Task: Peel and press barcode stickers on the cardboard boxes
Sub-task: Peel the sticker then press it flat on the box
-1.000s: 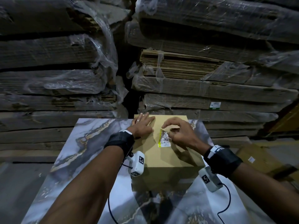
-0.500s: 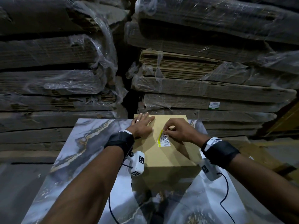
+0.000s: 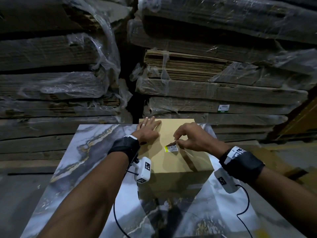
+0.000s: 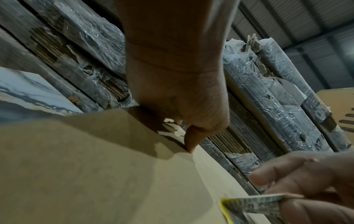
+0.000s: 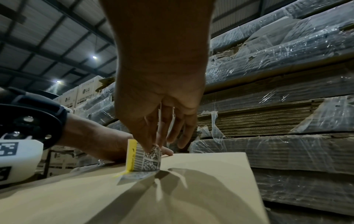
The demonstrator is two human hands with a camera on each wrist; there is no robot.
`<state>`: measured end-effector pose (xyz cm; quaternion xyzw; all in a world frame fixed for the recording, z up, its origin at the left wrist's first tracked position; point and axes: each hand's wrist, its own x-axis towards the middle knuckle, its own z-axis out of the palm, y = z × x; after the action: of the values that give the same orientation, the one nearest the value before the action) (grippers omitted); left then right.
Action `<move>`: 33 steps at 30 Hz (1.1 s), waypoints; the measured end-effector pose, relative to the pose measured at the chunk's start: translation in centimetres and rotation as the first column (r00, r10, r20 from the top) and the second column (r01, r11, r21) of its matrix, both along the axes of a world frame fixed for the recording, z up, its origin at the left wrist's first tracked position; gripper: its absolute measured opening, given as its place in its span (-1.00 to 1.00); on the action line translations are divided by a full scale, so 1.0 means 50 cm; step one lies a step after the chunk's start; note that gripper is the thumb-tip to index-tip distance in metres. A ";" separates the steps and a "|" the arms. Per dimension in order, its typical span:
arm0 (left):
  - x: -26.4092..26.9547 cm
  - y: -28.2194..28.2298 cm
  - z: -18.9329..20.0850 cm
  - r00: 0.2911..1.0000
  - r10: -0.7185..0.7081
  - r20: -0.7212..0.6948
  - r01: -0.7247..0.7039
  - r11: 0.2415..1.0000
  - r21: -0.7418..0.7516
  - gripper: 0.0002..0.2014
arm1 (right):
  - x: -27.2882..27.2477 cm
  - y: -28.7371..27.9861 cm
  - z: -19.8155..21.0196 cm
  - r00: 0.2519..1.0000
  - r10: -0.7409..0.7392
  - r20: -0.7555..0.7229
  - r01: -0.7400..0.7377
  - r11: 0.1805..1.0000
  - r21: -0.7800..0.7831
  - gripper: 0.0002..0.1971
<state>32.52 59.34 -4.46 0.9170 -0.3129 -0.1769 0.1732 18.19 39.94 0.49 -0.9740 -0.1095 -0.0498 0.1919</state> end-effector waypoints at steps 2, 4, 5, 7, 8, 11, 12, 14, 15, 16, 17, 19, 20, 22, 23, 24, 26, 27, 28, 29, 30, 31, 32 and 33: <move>0.004 -0.001 -0.006 1.000 0.006 -0.002 -0.006 1.000 0.001 -0.29 | -0.004 0.005 0.007 1.000 -0.009 -0.003 0.008 1.000 -0.030 -0.92; 0.007 -0.002 -0.009 1.000 0.009 0.000 -0.009 1.000 0.003 -0.29 | -0.008 0.009 0.013 1.000 -0.013 -0.008 0.013 0.999 -0.037 -0.94; 0.008 -0.003 -0.010 1.000 0.009 0.000 -0.009 1.000 0.005 -0.29 | -0.010 0.010 0.015 1.000 -0.015 -0.015 0.014 0.999 -0.042 -0.95; 0.009 -0.002 -0.011 1.000 0.007 0.001 -0.007 1.000 0.005 -0.29 | -0.014 0.013 0.018 0.999 -0.017 -0.030 0.015 0.998 -0.057 -0.94; 0.009 -0.002 -0.010 1.000 0.005 0.002 -0.005 1.000 0.003 -0.30 | -0.016 0.013 0.019 0.999 -0.021 -0.034 0.019 0.998 -0.057 -0.94; 0.007 0.001 -0.009 1.000 0.001 -0.003 -0.001 1.000 -0.010 -0.30 | -0.026 0.012 0.022 0.999 -0.033 -0.030 0.032 0.999 -0.040 -0.93; 0.006 0.001 -0.009 1.000 -0.001 -0.004 0.001 1.000 -0.011 -0.30 | -0.031 0.012 0.022 0.999 -0.032 -0.026 0.031 0.999 -0.038 -0.93; 0.005 0.001 -0.007 1.000 -0.008 -0.004 0.008 1.000 -0.006 -0.30 | -0.041 0.012 0.022 0.999 -0.028 -0.021 0.027 0.999 -0.040 -0.93; 0.005 0.001 -0.006 1.000 -0.010 -0.003 0.010 1.000 -0.005 -0.30 | -0.047 0.013 0.021 0.999 -0.027 -0.018 0.027 0.999 -0.042 -0.93; 0.004 0.001 -0.006 1.000 -0.010 -0.001 0.010 1.000 -0.004 -0.31 | -0.052 0.013 0.021 0.999 -0.030 -0.015 0.029 0.999 -0.041 -0.93; 0.004 0.001 -0.006 1.000 -0.010 0.001 0.010 1.000 -0.004 -0.31 | -0.058 0.014 0.020 0.999 -0.035 -0.007 0.034 0.999 -0.035 -0.93; 0.004 0.001 -0.005 1.000 -0.008 0.000 0.008 1.000 -0.005 -0.31 | -0.066 0.013 0.021 0.998 -0.048 0.026 0.049 0.999 -0.011 -0.93; 0.003 0.001 -0.004 1.000 -0.007 -0.002 0.007 1.000 -0.004 -0.32 | -0.070 0.011 0.022 0.998 -0.055 0.039 0.055 0.998 0.000 -0.93; 0.001 0.001 -0.004 1.000 -0.007 0.000 0.007 1.000 0.002 -0.32 | -0.080 0.009 0.020 0.997 -0.050 0.053 0.050 0.999 0.009 -0.93; 0.000 0.000 -0.004 1.000 -0.010 0.003 0.010 1.000 0.006 -0.32 | -0.085 0.007 0.017 0.997 -0.045 0.070 0.044 0.999 0.019 -0.93; 0.000 0.000 -0.004 1.000 -0.013 0.008 0.012 1.000 0.010 -0.32 | -0.089 0.004 0.014 0.995 -0.047 0.089 0.043 0.998 0.041 -0.93; -0.001 0.001 -0.002 1.000 -0.017 0.018 0.016 1.000 0.017 -0.33 | -0.094 0.001 0.012 0.990 -0.076 0.123 0.064 0.992 0.106 -0.94; -0.001 0.002 -0.001 1.000 -0.018 0.020 0.018 1.000 0.020 -0.33 | -0.095 0.001 0.010 0.987 -0.103 0.121 0.086 0.987 0.135 -0.94; -0.001 0.002 -0.001 1.000 -0.020 0.019 0.020 1.000 0.018 -0.33 | -0.095 0.000 0.010 0.985 -0.132 0.111 0.114 0.981 0.159 -0.92; -0.002 0.002 -0.002 1.000 -0.024 0.016 0.023 1.000 0.013 -0.33 | -0.096 -0.003 0.008 0.980 -0.159 0.116 0.136 0.973 0.185 -0.90; -0.002 0.002 -0.004 1.000 -0.025 0.015 0.025 1.000 0.004 -0.32 | -0.096 -0.005 0.008 0.972 -0.181 0.148 0.145 0.963 0.228 -0.89; -0.003 0.003 -0.005 1.000 -0.026 0.017 0.026 1.000 -0.004 -0.32 | -0.095 -0.007 0.011 0.960 -0.207 0.187 0.144 0.941 0.305 -0.89; -0.002 0.004 -0.006 1.000 -0.026 0.017 0.026 1.000 -0.009 -0.32 | -0.094 -0.009 0.016 0.948 -0.246 0.203 0.148 0.903 0.402 -0.89; -0.001 0.004 -0.007 1.000 -0.027 0.016 0.027 1.000 -0.011 -0.32 | -0.093 -0.012 0.023 0.940 -0.285 0.186 0.163 0.856 0.491 -0.90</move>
<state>32.46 59.54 -4.82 0.9131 -0.3276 -0.1699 0.1734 13.56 39.35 1.67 -0.8903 -0.0028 -0.2203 0.3985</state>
